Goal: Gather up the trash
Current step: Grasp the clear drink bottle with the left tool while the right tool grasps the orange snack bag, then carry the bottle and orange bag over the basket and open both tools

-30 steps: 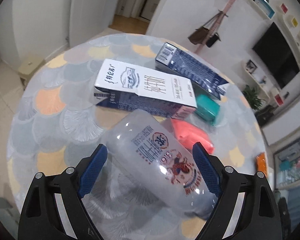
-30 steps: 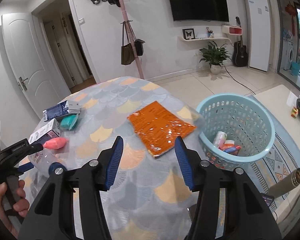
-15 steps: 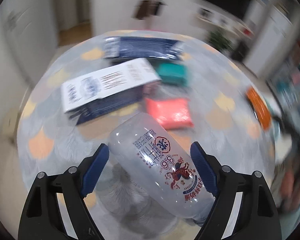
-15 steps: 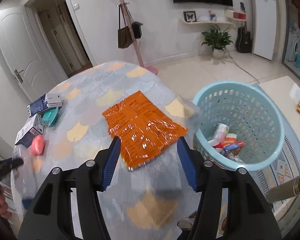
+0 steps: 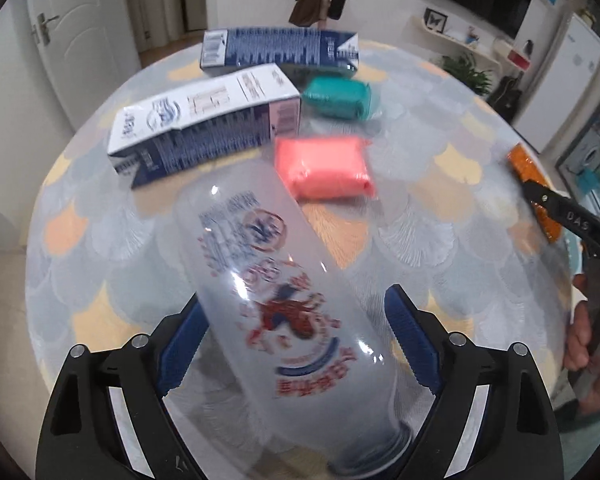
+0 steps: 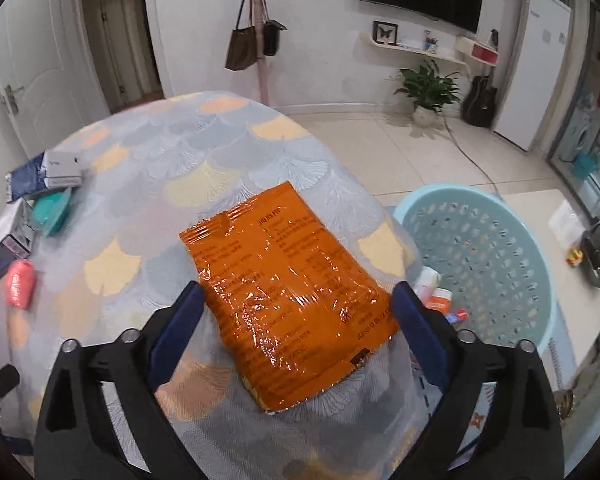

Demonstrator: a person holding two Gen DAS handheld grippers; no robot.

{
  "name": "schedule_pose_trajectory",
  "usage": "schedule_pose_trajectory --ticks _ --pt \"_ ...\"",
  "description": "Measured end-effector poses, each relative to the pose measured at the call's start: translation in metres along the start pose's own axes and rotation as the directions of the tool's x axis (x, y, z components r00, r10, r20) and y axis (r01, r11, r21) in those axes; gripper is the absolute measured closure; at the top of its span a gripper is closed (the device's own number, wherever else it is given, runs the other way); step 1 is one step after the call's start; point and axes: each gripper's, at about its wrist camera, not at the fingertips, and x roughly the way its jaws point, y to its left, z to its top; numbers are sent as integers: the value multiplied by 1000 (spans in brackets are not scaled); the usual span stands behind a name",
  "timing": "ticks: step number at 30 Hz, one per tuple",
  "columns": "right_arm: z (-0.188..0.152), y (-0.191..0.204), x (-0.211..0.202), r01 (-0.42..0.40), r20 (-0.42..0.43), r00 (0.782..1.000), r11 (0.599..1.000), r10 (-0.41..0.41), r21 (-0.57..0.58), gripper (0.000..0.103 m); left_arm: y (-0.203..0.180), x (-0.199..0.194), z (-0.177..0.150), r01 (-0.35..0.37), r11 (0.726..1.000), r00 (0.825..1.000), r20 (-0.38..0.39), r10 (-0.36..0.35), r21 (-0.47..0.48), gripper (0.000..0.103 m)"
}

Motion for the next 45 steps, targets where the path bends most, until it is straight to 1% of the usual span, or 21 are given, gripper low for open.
schedule_pose_trajectory --ticks 2,3,5,6,8,10,11,13,14,15,17,19,22,25,31,40,43,45 --pt "0 3 3 26 -14 1000 1000 -26 -17 11 -6 1 -1 -36 999 999 12 36 24 19" --pt "0 3 4 34 -21 999 999 -34 -20 11 -8 0 -2 -42 999 999 14 41 31 20" --pt "1 4 6 41 -29 999 999 -42 -26 12 -9 -2 -3 -43 998 999 27 42 40 26" --pt "2 4 6 39 -31 999 999 -40 -26 12 -9 -4 -3 -44 998 999 34 42 45 34" --pt "2 3 5 26 -30 999 999 -26 -22 19 -7 -8 -6 -21 999 999 36 19 50 38" --pt "2 3 4 14 -23 1000 1000 -15 -22 30 -2 -12 -9 11 999 999 38 -13 51 42" --pt "2 4 4 11 -19 1000 1000 -11 -26 33 1 -14 -10 26 998 999 40 -28 52 42" --pt "3 6 3 1 -12 1000 999 -1 -32 50 7 -17 -12 84 996 995 46 -86 40 44" --pt "3 7 2 -6 -8 1000 999 6 -37 55 8 -18 -14 105 994 993 49 -107 34 45" --pt "3 7 1 -13 -6 1000 999 13 -40 64 10 -20 -15 122 992 991 53 -123 29 45" --pt "2 9 -1 -8 1 1000 999 8 -49 74 12 -24 -18 132 991 989 63 -134 37 45" --pt "1 9 -3 -3 11 1000 999 4 -49 96 8 -29 -19 140 989 986 84 -144 45 46" --pt "-1 5 -8 -42 25 999 999 43 -24 98 7 -37 -19 153 987 981 110 -158 54 46" --pt "-4 4 -16 -64 58 996 998 64 -7 98 7 -44 -18 166 984 976 130 -173 56 47" --pt "-5 4 -43 -81 123 989 997 80 5 98 5 -55 -13 187 980 966 170 -197 72 47" --pt "-10 -1 -66 -121 180 977 993 117 9 98 4 -61 -1 209 974 950 218 -225 92 47" --pt "-12 -6 -68 -148 183 973 989 143 18 98 1 -61 5 217 971 945 226 -235 101 47" --pt "-14 -14 -70 -181 190 967 983 171 34 98 -2 -61 8 232 967 940 229 -251 106 47"
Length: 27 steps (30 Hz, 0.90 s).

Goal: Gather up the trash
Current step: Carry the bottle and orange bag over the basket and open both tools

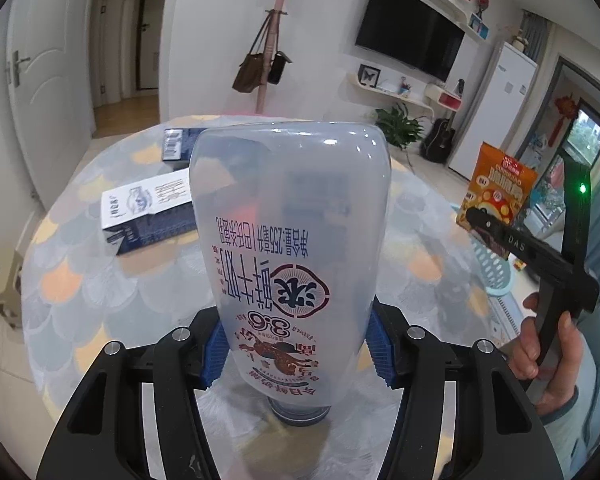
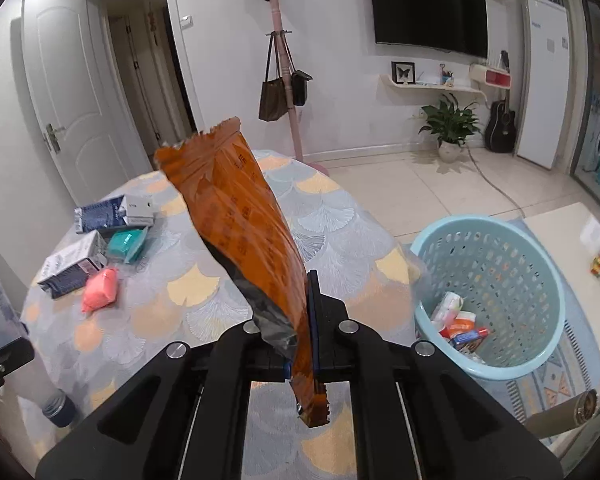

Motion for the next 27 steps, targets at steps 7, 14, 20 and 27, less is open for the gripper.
schedule_pose_trajectory --ticks 7,14,20,27 --pt "5 -26 -12 -61 26 998 995 59 83 98 -19 7 18 40 998 999 27 -41 47 47" --pt "11 -55 -23 -46 56 998 989 38 139 98 -50 23 41 120 988 992 38 -124 100 47" --pt "19 -91 -25 71 50 995 984 -81 165 98 -102 50 71 199 964 978 34 -208 174 47" --pt "14 -144 -4 223 3 972 924 -236 311 98 -185 97 105 319 912 943 7 -332 258 47"
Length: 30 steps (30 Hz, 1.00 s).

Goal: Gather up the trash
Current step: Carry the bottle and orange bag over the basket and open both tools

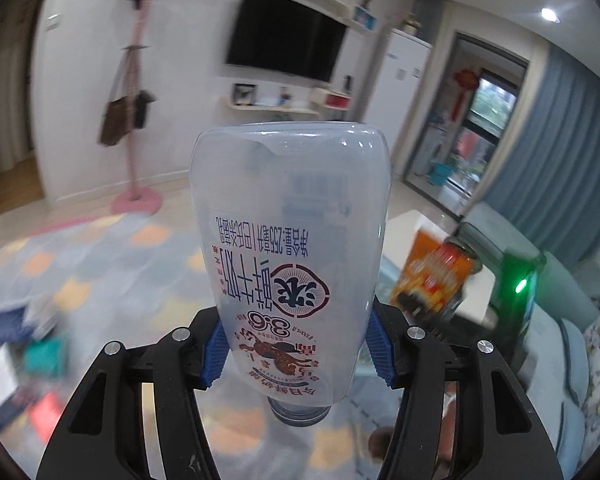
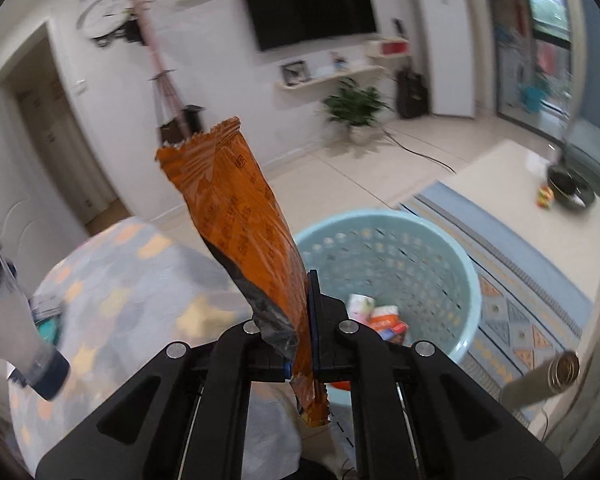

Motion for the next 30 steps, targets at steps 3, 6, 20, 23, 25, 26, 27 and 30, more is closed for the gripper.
schedule_pose_trajectory --ticks 3,6,20,23,25,26,27,30 --pt "-9 -13 25 51 -44 998 998 -50 34 98 -22 37 12 32 998 999 -22 -31 46 47" --pt "-14 -34 46 111 -95 990 990 -103 84 98 -37 71 18 59 996 997 -44 -56 67 47" --pt "-36 -86 97 209 -230 959 959 -163 190 97 -55 157 23 120 991 982 -155 -109 62 47" --pt "-34 -83 99 189 -236 961 965 -143 182 89 -47 156 25 120 992 981 -157 -111 50 36" --pt "-33 -82 98 177 -230 964 968 -134 177 60 -45 149 27 104 993 986 -137 -96 54 29" --pt "-33 -81 96 177 -224 965 968 -135 180 49 -43 145 28 102 993 987 -129 -95 54 27" --pt "-32 -79 92 172 -208 969 968 -132 185 43 -43 143 29 103 993 988 -124 -96 52 26" --pt "-30 -72 84 160 -190 974 971 -125 177 43 -36 127 31 96 995 990 -106 -92 35 23"
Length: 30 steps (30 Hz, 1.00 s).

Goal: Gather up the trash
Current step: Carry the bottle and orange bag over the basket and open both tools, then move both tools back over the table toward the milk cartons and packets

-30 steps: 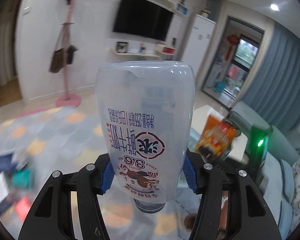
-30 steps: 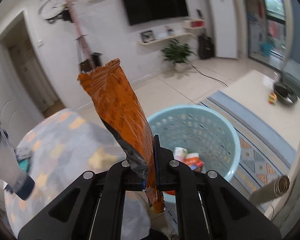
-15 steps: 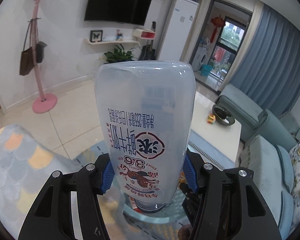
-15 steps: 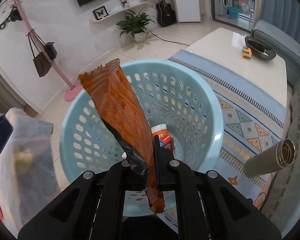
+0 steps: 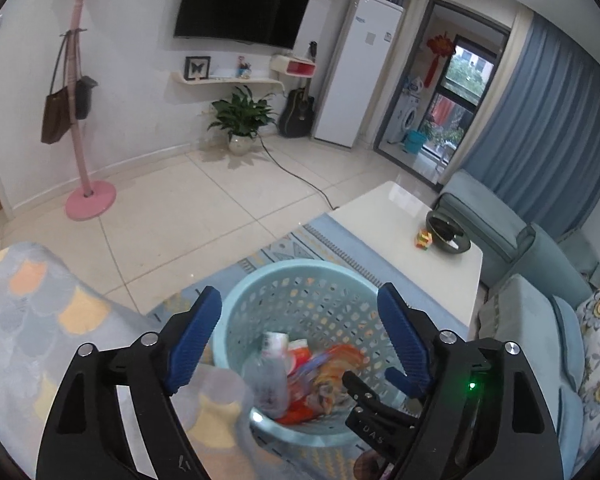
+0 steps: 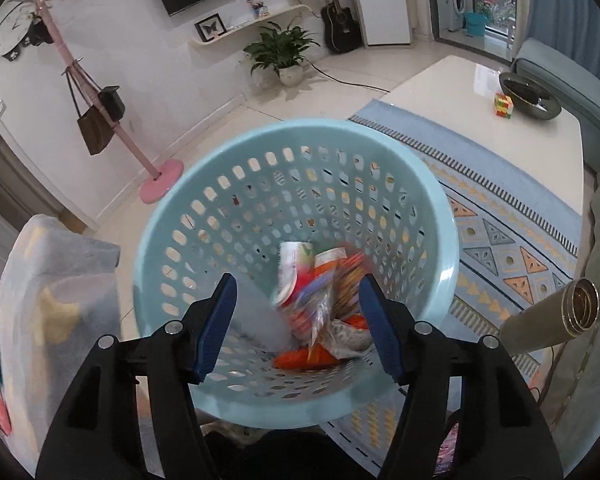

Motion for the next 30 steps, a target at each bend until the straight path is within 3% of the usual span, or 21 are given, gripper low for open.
schedule_pose_trajectory --ticks 7,16,24,30 --pt "-2 21 -34 -20 43 999 998 23 -56 43 7 -48 -7 -1 1000 999 48 2 -16 23" --pt "-12 72 -109 -51 158 984 985 78 -167 43 27 -148 -28 -15 998 983 182 26 -59 20" --pt "-49 147 -169 -118 219 956 939 195 -323 34 61 -231 -56 -76 991 956 275 104 -110 20" --pt "-89 197 -177 -162 198 944 895 263 -416 30 97 -276 -84 -140 976 939 291 184 -166 20"
